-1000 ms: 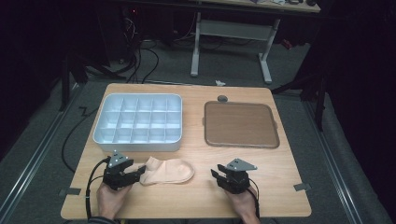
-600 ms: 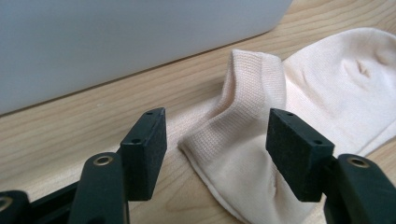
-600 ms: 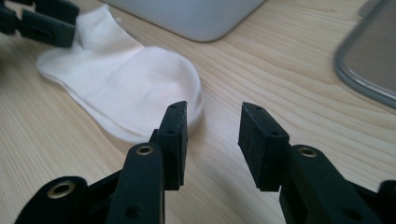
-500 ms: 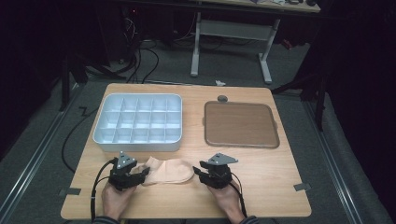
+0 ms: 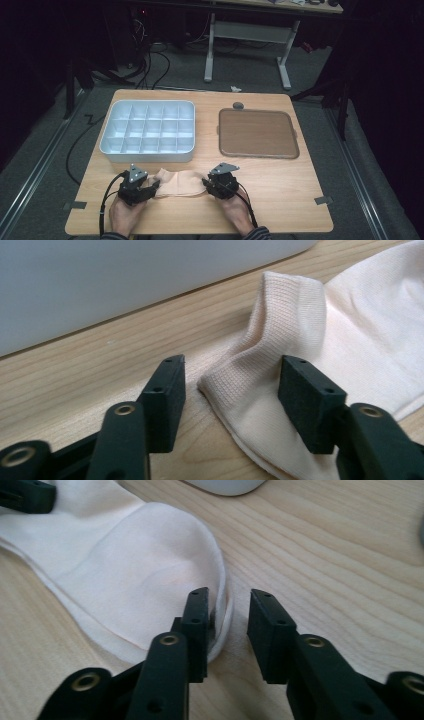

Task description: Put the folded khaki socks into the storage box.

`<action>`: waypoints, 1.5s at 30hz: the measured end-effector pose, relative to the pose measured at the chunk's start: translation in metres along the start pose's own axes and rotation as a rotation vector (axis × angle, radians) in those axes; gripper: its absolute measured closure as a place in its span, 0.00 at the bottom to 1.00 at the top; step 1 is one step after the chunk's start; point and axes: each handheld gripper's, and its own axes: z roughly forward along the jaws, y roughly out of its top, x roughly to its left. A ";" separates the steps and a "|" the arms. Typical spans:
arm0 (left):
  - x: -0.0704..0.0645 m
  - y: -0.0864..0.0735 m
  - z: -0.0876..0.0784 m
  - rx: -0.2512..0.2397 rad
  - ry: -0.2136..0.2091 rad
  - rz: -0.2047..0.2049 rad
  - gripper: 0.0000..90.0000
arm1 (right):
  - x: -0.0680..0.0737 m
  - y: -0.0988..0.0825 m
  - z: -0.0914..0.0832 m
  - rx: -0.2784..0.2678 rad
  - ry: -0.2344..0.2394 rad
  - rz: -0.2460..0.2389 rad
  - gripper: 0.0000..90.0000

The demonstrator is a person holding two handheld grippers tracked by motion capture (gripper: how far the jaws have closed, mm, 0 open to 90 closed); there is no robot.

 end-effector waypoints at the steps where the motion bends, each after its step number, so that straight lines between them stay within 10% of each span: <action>1: -0.001 0.001 0.000 0.005 -0.013 0.014 0.57 | -0.001 -0.002 0.000 -0.008 0.013 0.009 0.82; 15: -0.005 0.013 0.002 0.066 -0.050 0.008 0.85 | 0.008 -0.003 0.001 -0.020 -0.013 -0.064 0.95; 35: 0.004 0.011 -0.001 0.070 -0.134 -0.055 0.89 | 0.007 -0.004 -0.002 -0.026 0.010 -0.024 0.97; 45: 0.001 0.013 -0.006 -0.005 -0.170 -0.087 0.89 | 0.000 -0.004 -0.013 -0.065 0.008 -0.018 0.97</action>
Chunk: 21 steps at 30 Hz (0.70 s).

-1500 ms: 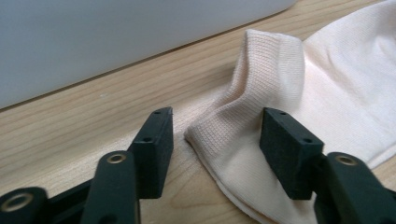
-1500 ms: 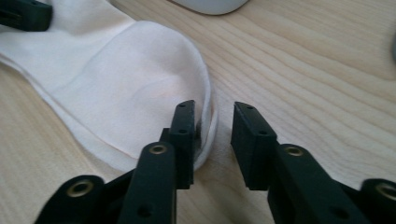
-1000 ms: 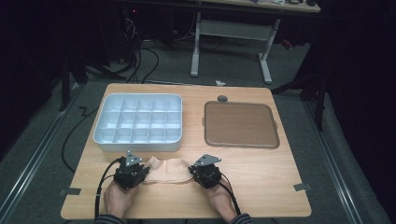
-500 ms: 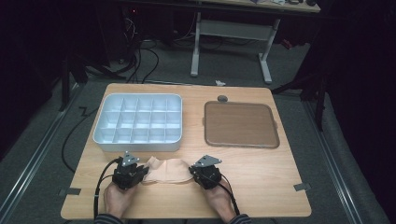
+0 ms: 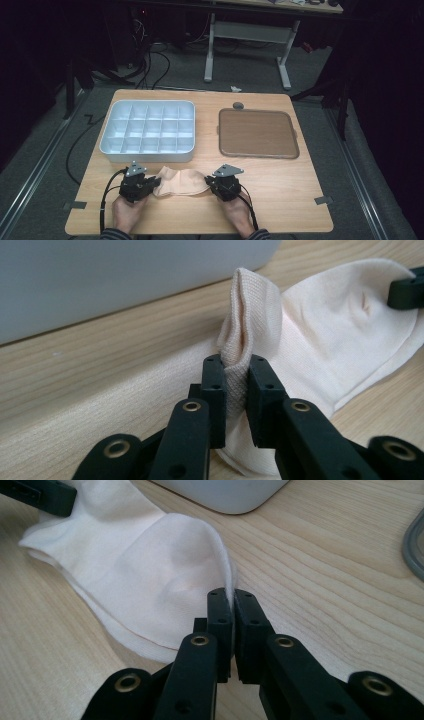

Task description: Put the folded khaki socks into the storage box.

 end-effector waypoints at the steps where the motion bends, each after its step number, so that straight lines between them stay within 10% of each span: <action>1: -0.001 0.000 0.000 -0.007 -0.009 -0.001 0.89 | 0.000 0.000 -0.002 -0.001 -0.002 -0.006 0.97; 21: -0.031 0.021 0.018 -0.036 -0.084 0.022 0.89 | -0.024 -0.005 -0.033 -0.043 -0.078 0.018 0.97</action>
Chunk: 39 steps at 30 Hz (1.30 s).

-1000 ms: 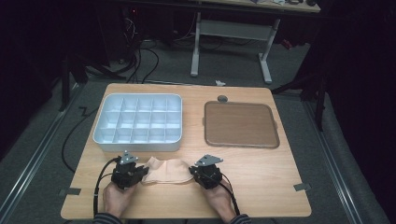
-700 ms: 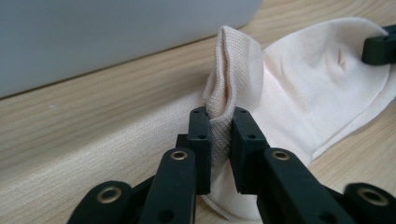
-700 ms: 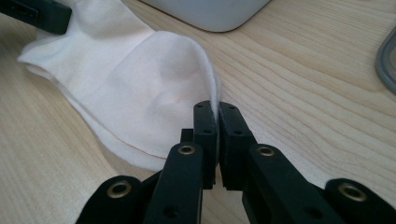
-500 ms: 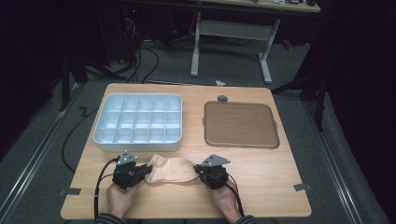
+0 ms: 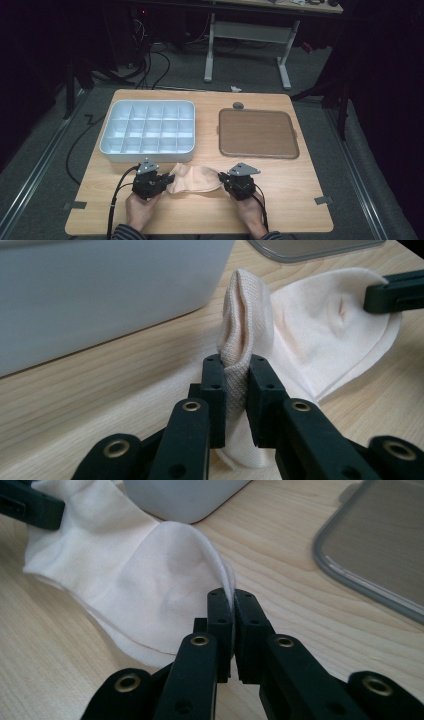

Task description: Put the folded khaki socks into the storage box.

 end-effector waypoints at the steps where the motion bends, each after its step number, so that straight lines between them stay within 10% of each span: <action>1: -0.002 0.002 0.002 0.003 -0.005 0.004 0.89 | -0.002 0.000 -0.002 -0.004 -0.005 0.006 0.97; 12: -0.013 0.008 0.026 0.015 -0.057 0.000 0.88 | -0.027 -0.016 -0.012 0.023 -0.049 0.064 0.97; 23: -0.013 0.004 0.043 0.053 0.015 0.058 0.83 | -0.027 -0.027 0.000 0.074 -0.083 0.032 0.96; 39: -0.013 -0.008 0.039 0.012 0.143 0.134 0.60 | -0.034 -0.032 0.003 0.044 -0.111 0.058 0.67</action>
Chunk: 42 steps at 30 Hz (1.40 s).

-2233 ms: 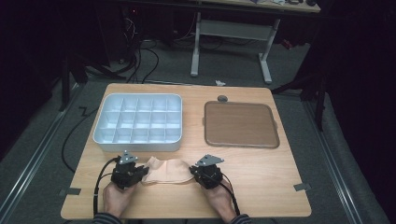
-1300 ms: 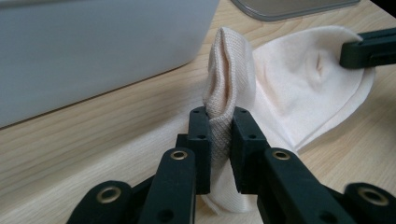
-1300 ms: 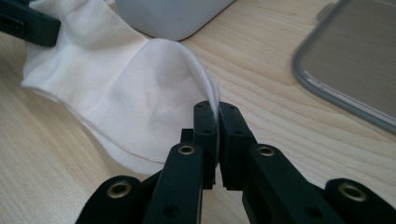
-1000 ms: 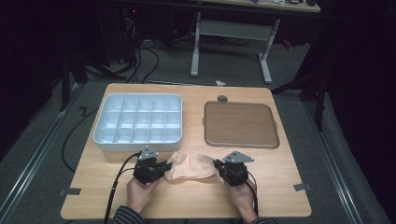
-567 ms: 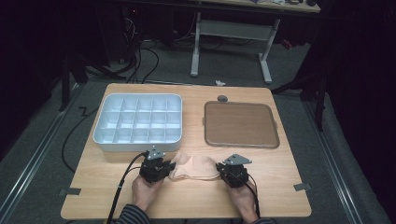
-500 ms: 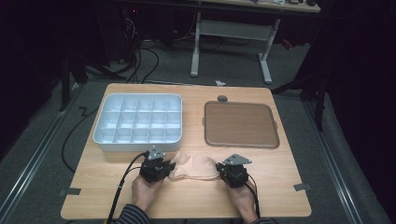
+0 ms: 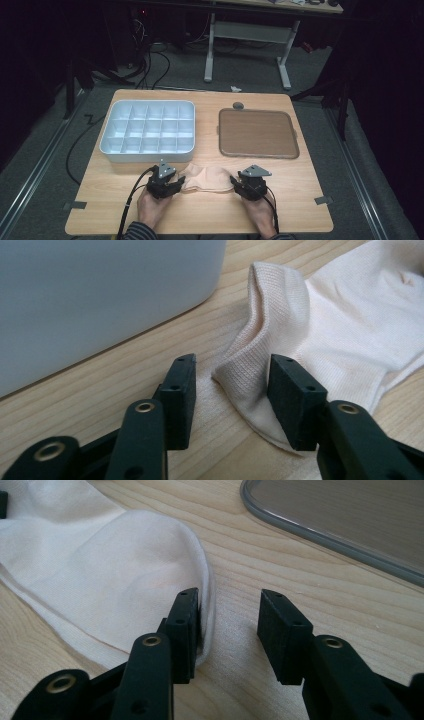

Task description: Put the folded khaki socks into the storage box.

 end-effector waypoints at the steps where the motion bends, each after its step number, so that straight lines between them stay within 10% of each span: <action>1: 0.001 0.000 0.000 0.000 0.000 -0.006 0.59 | -0.001 0.000 0.000 -0.001 0.004 0.002 0.66; 9: 0.001 0.000 0.000 0.002 0.001 -0.010 0.54 | -0.005 0.005 -0.015 -0.081 0.008 0.050 0.59; 17: 0.002 -0.001 -0.001 0.004 0.002 -0.026 0.44 | 0.010 0.011 -0.028 -0.119 0.082 0.005 0.83; 29: 0.002 -0.001 -0.001 0.001 0.011 -0.031 0.47 | 0.050 0.026 0.001 -0.060 0.224 -0.052 0.95; 42: 0.004 0.000 0.000 -0.003 -0.012 -0.042 0.48 | 0.080 0.031 0.033 0.030 0.266 -0.124 0.96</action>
